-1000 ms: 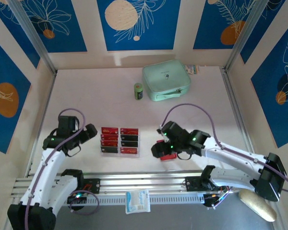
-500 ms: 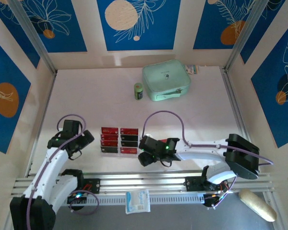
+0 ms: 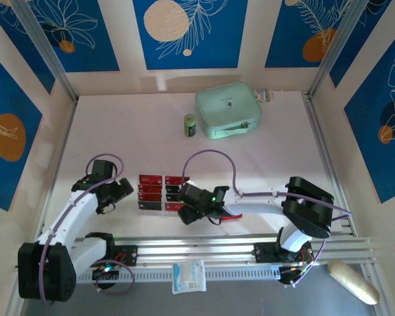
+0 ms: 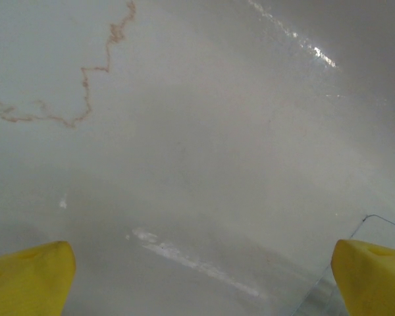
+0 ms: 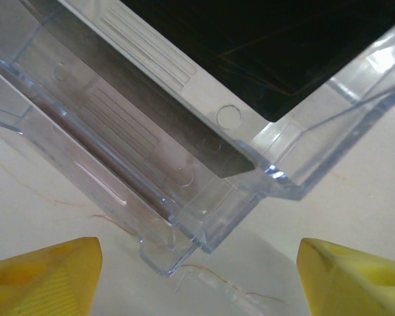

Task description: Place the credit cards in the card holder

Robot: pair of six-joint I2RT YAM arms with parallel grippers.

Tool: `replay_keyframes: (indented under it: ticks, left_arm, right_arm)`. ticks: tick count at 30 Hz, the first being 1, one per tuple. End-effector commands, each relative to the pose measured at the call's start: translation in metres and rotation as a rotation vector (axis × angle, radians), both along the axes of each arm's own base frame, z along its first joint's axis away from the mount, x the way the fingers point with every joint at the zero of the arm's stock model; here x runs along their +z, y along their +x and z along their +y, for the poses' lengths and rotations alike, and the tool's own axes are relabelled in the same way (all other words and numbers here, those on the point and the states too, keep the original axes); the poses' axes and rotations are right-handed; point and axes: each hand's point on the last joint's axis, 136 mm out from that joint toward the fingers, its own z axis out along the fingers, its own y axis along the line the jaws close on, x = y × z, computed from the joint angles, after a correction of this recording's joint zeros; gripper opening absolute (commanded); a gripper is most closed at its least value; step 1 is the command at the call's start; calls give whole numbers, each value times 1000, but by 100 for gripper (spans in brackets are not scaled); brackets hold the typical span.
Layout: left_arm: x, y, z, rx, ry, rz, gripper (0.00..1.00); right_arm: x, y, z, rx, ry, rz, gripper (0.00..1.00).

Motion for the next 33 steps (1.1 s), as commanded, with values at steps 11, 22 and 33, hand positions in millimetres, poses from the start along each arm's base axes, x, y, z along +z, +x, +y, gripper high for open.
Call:
replay_keyframes:
  ticks: [11, 22, 33]
  left_arm:
    - [-3, 26, -22, -86, -47, -7, 100]
    - [-6, 52, -46, -131, -52, -6, 100]
    - [-7, 103, -98, -220, -17, -9, 100]
  right_arm:
    - [-1, 36, -12, -58, -52, -59, 79]
    - [0, 77, -35, -125, -52, -71, 79]
    - [4, 132, -76, -220, -42, -79, 78]
